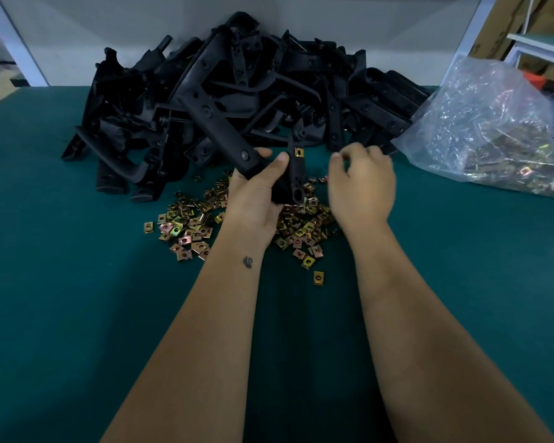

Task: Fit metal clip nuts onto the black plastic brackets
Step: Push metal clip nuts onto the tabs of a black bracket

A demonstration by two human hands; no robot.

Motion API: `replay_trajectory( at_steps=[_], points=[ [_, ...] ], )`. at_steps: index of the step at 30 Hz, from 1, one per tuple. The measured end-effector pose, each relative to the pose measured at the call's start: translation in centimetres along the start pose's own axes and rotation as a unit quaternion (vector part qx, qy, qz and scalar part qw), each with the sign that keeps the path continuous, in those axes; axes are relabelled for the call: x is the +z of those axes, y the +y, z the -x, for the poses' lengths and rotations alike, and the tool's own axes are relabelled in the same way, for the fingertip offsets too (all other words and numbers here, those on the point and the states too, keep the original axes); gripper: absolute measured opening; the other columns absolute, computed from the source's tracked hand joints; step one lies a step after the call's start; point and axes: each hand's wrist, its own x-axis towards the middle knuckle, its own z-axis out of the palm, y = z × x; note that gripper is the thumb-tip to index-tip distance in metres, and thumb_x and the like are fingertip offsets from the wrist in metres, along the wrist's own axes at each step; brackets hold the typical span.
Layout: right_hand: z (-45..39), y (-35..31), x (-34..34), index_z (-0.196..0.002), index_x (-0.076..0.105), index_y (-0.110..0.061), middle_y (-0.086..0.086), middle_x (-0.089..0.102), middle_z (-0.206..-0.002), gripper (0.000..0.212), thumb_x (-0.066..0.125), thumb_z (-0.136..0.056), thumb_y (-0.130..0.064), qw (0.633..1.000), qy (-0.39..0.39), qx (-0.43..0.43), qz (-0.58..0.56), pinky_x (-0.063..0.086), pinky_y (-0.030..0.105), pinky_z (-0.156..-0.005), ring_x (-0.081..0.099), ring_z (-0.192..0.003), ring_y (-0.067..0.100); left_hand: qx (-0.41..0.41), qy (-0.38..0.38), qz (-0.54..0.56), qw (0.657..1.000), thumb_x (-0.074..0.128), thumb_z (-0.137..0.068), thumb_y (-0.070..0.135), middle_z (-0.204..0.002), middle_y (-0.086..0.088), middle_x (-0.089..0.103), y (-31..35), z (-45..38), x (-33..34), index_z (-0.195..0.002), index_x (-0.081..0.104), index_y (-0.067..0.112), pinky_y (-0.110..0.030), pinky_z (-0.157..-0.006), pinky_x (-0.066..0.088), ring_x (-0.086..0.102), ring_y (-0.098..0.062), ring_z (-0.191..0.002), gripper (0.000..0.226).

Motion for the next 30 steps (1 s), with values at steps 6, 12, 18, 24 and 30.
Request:
replay_trajectory(
  at_steps=[6, 12, 18, 24, 30],
  points=[
    [-1.5, 2.0, -0.1, -0.131, 0.060, -0.031, 0.003, 0.045, -0.147, 0.049, 0.028, -0.099, -0.048, 0.978, -0.182, 0.100, 0.019, 0.022, 0.041, -0.106, 0.034, -0.134, 0.028, -0.010, 0.027, 0.029, 0.999, 0.063, -0.093, 0.001, -0.096, -0.005, 0.072, 0.1, 0.0, 0.0, -0.083, 0.058, 0.019, -0.039, -0.079, 0.058, 0.071, -0.020, -0.094, 0.021],
    [-0.9, 1.3, 0.5, -0.113, 0.071, -0.015, -0.002, 0.057, -0.131, 0.043, 0.038, -0.100, -0.040, 0.977, -0.203, 0.005, 0.062, 0.027, 0.038, -0.099, 0.046, -0.123, 0.027, -0.028, 0.042, 0.104, 0.993, 0.060, -0.096, 0.003, -0.087, -0.003, 0.074, 0.6, 0.1, -0.1, -0.080, 0.057, 0.019, -0.035, -0.070, 0.060, 0.071, -0.018, -0.086, 0.022],
    [0.8, -2.0, 0.9, -0.102, 0.073, -0.008, 0.007, 0.066, -0.113, 0.028, 0.048, -0.088, -0.006, 0.959, -0.264, -0.070, -0.077, 0.044, 0.041, -0.095, 0.054, -0.110, 0.028, -0.022, 0.057, 0.127, 0.990, 0.058, -0.098, 0.008, -0.094, -0.004, 0.070, 0.9, 0.2, 0.0, -0.083, 0.056, 0.019, -0.033, -0.063, 0.059, 0.067, -0.017, -0.088, 0.019],
    [2.0, -3.6, 1.8, -0.076, 0.054, -0.014, 0.009, 0.056, -0.094, 0.010, 0.056, -0.083, -0.006, 0.950, -0.285, -0.111, -0.068, 0.038, 0.032, -0.073, 0.054, -0.099, 0.035, 0.002, 0.070, 0.153, 0.986, 0.058, -0.098, 0.011, -0.089, -0.004, 0.074, 1.1, 0.0, -0.5, -0.094, 0.061, 0.017, -0.030, -0.060, 0.059, 0.068, -0.018, -0.088, 0.007],
    [1.7, -2.9, 1.7, -0.108, 0.074, -0.018, 0.001, 0.063, -0.110, 0.025, 0.063, -0.087, -0.026, 0.964, -0.248, -0.094, -0.018, 0.038, 0.036, -0.095, 0.048, -0.112, 0.025, 0.025, 0.067, 0.222, 0.972, 0.060, -0.097, 0.011, -0.087, -0.003, 0.075, 1.6, 0.1, -1.0, -0.083, 0.061, 0.020, -0.027, -0.061, 0.058, 0.069, -0.016, -0.087, 0.017]
  ],
)
